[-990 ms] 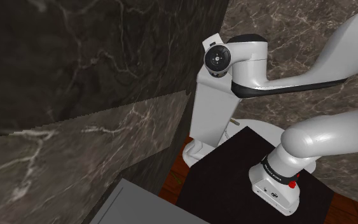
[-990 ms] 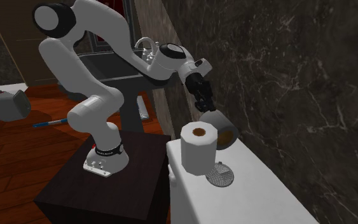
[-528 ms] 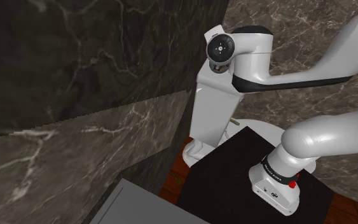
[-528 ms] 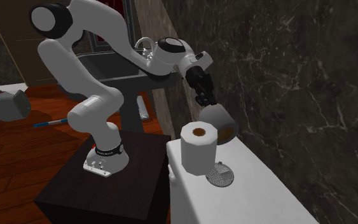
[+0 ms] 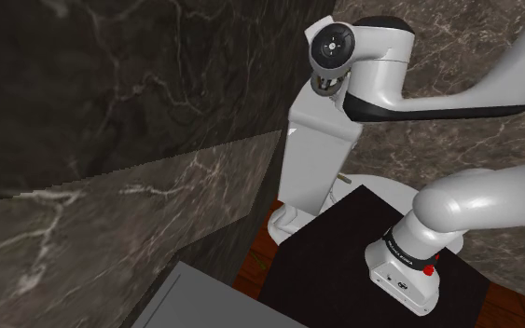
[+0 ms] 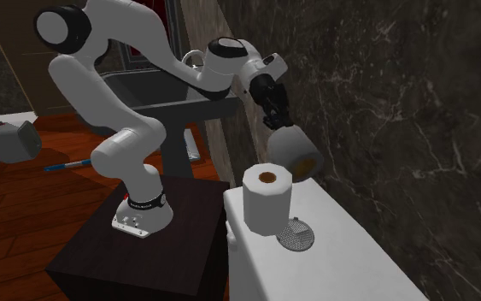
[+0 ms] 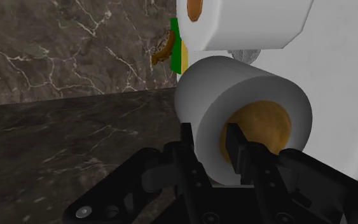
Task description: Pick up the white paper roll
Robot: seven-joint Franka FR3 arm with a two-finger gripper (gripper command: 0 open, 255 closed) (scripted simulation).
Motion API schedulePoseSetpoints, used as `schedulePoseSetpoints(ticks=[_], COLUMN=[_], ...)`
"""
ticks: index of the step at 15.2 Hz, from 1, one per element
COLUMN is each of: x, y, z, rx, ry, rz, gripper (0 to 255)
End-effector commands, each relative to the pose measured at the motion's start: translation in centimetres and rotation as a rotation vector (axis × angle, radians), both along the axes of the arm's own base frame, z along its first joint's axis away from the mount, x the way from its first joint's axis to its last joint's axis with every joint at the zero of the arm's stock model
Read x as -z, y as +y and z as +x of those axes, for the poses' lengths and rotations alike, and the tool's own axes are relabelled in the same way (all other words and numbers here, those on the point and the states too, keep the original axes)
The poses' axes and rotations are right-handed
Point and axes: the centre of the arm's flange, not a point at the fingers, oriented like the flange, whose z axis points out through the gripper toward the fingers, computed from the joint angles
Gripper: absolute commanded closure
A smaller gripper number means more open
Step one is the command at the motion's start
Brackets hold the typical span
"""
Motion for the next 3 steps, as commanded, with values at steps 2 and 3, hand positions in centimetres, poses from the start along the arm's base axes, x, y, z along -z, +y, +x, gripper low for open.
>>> schedulePoseSetpoints(ticks=[2,3], x=[-1.2,-1.2], y=[0.17,0.17], z=[-0.04,-0.04], rx=[0.0,0.0], ry=[0.0,0.0], rz=[0.0,0.0], gripper=[255,255])
